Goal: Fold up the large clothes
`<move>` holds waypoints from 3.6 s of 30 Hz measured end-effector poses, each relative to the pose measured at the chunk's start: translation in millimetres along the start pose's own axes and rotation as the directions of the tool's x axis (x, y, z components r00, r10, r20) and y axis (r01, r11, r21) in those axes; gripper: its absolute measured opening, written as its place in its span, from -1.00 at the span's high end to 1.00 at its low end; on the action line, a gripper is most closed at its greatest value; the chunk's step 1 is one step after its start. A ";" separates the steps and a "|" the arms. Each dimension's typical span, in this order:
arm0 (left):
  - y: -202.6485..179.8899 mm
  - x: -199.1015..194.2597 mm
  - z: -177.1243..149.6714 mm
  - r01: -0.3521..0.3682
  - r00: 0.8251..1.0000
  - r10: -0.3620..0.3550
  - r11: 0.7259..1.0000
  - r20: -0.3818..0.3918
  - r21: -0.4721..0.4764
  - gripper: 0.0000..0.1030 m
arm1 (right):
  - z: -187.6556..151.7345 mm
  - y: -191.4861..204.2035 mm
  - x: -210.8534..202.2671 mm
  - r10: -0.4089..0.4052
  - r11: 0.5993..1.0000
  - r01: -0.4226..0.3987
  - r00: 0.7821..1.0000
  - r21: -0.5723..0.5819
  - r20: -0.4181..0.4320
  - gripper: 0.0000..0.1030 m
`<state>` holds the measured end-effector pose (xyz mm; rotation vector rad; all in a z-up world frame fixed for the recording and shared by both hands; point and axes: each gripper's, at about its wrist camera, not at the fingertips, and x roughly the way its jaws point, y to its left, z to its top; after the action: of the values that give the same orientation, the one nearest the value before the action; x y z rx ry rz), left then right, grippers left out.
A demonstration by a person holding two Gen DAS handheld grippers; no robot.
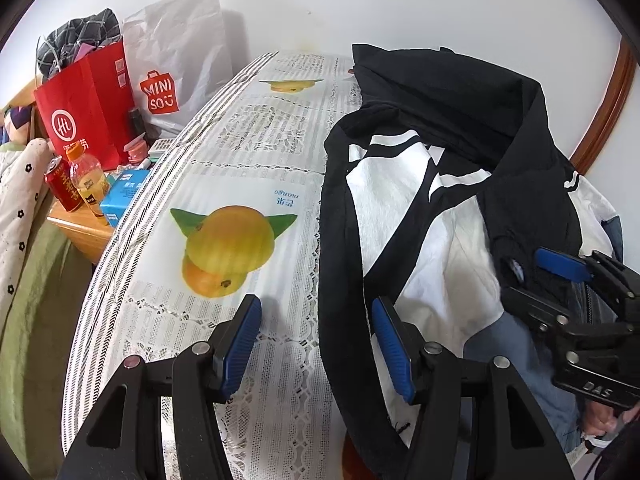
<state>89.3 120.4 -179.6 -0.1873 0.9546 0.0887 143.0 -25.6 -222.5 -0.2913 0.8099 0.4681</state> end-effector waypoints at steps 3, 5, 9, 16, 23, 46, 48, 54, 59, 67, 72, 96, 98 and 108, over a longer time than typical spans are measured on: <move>0.3 -0.3 -0.5 -0.001 1.000 0.001 1.000 0.002 -0.001 -0.07 | 1.6 -0.2 7.0 -0.007 1.000 0.007 1.000 -0.016 -0.015 -0.28; 0.2 -0.6 -0.7 -0.006 1.000 0.006 1.000 0.005 0.002 -0.07 | -0.6 -1.1 9.7 -0.007 1.000 0.006 1.000 -0.023 -0.022 -0.19; -1.6 -0.2 -0.4 -0.017 1.000 0.017 1.000 0.005 0.001 -0.07 | -2.8 -1.9 8.3 -0.012 1.000 0.012 1.000 -0.028 -0.014 0.22; -2.9 -0.1 0.4 -0.026 1.000 0.026 1.000 0.000 0.001 -0.07 | 7.2 -14.1 -17.2 0.029 1.000 -0.029 0.999 0.003 0.038 0.45; -3.7 0.6 4.7 -0.008 1.000 0.008 1.000 -0.010 -0.001 -0.02 | 39.9 -80.8 -72.2 0.010 0.990 -0.036 0.982 0.137 0.191 0.51; -7.4 5.5 9.1 -0.025 1.000 0.025 1.000 -0.014 0.006 -0.02 | 15.3 -322.7 -93.7 -0.407 0.820 0.288 0.901 0.494 0.150 0.30; -6.8 4.2 8.2 -0.021 1.000 0.022 1.000 -0.017 0.008 -0.02 | 9.6 -314.3 -76.7 -0.375 0.848 0.286 0.919 0.446 0.124 0.30; -5.7 0.6 4.1 -0.025 0.999 0.025 0.999 -0.024 0.020 -0.02 | -13.3 -316.0 -21.4 -0.406 0.807 0.400 0.910 0.435 -0.083 0.32; -3.4 0.3 3.6 -0.020 1.000 0.020 1.000 -0.021 0.007 -0.02 | -23.7 -316.8 -34.2 -0.390 0.786 0.378 0.917 0.489 -0.083 0.32; -1.8 -5.3 1.7 -0.017 1.000 0.016 1.000 -0.019 -0.008 -0.02 | -34.2 -297.6 -93.9 -0.369 0.813 0.326 0.929 0.483 -0.008 0.30; -3.0 -17.7 -2.3 -0.015 1.000 0.015 1.000 -0.008 -0.007 -0.02 | -61.2 -296.4 -135.5 -0.454 0.773 0.400 0.891 0.492 -0.011 0.18; -55.1 -46.0 2.0 -0.008 0.999 0.008 1.000 0.034 0.006 -0.19 | -270.3 -367.1 -224.3 -0.534 0.631 0.572 0.810 0.524 -0.242 -0.46; -57.3 -44.4 3.1 -0.018 0.999 0.017 1.000 0.027 0.008 -0.19 | -275.6 -372.5 -213.7 -0.544 0.622 0.600 0.793 0.503 -0.273 -0.46; -57.5 -42.3 9.2 -0.044 0.999 0.044 0.999 0.018 0.012 -0.20 | -252.2 -374.0 -225.3 -0.660 0.566 0.672 0.716 0.476 -0.226 0.92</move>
<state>81.5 66.1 -132.9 -0.1543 0.9415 0.1245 40.5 -518.4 -192.8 -0.0640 0.7516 -0.4997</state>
